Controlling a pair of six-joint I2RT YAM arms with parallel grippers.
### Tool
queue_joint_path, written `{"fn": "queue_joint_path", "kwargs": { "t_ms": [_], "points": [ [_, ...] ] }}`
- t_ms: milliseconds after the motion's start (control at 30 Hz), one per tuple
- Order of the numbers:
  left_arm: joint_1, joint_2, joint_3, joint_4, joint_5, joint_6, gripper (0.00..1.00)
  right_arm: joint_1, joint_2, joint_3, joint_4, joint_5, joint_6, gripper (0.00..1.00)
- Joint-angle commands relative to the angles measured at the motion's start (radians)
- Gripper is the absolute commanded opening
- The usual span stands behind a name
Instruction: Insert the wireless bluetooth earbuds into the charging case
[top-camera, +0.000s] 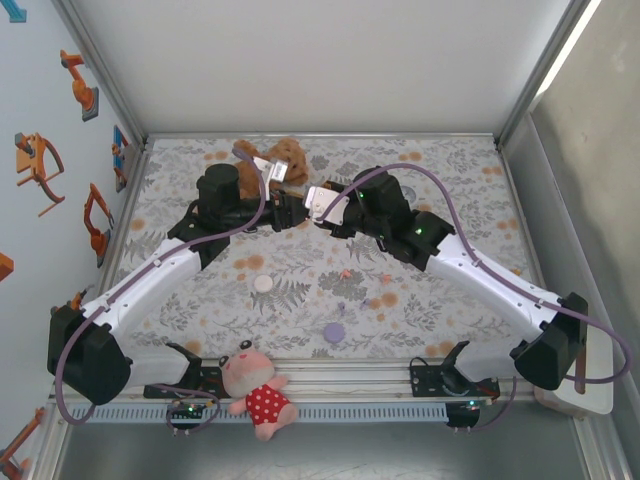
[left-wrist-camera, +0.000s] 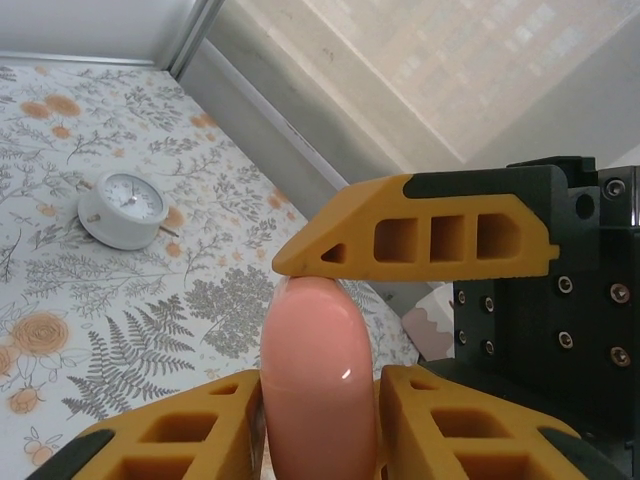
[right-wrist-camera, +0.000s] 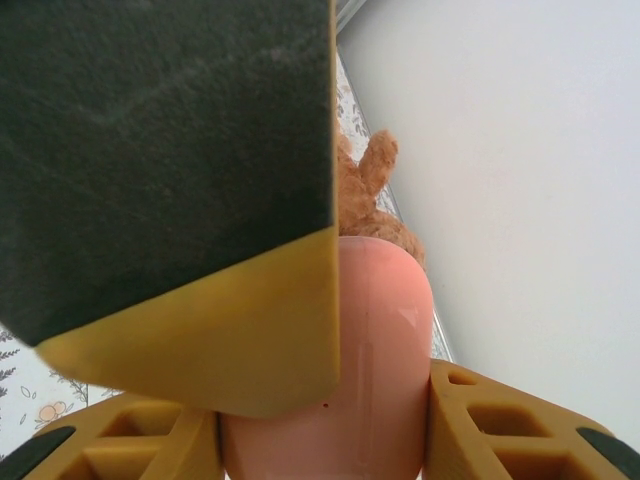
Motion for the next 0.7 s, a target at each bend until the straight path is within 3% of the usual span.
{"fn": "queue_joint_path", "kwargs": {
  "t_ms": [0,200,367,500,567,667],
  "points": [
    [-0.006,0.004,0.046,-0.051,0.017,0.055,0.36,0.01,0.005,0.009,0.025,0.023,0.01,0.42],
    [-0.006,0.005,0.043,-0.065,0.022,0.065,0.34,0.014,0.007,0.006,0.036,0.032,0.01,0.42],
    [-0.006,0.008,0.044,-0.059,0.027,0.063,0.23,0.017,0.01,0.013,0.034,0.026,0.01,0.42],
    [-0.006,0.002,0.039,-0.048,0.022,0.062,0.19,0.017,0.01,0.016,0.026,0.023,0.011,0.43],
    [-0.006,-0.003,0.03,-0.034,0.018,0.06,0.18,0.017,0.01,0.02,0.019,0.02,0.022,0.45],
    [-0.006,-0.014,0.001,0.014,-0.005,0.046,0.13,0.017,0.004,0.017,0.011,-0.001,0.038,0.55]
  ]
}}
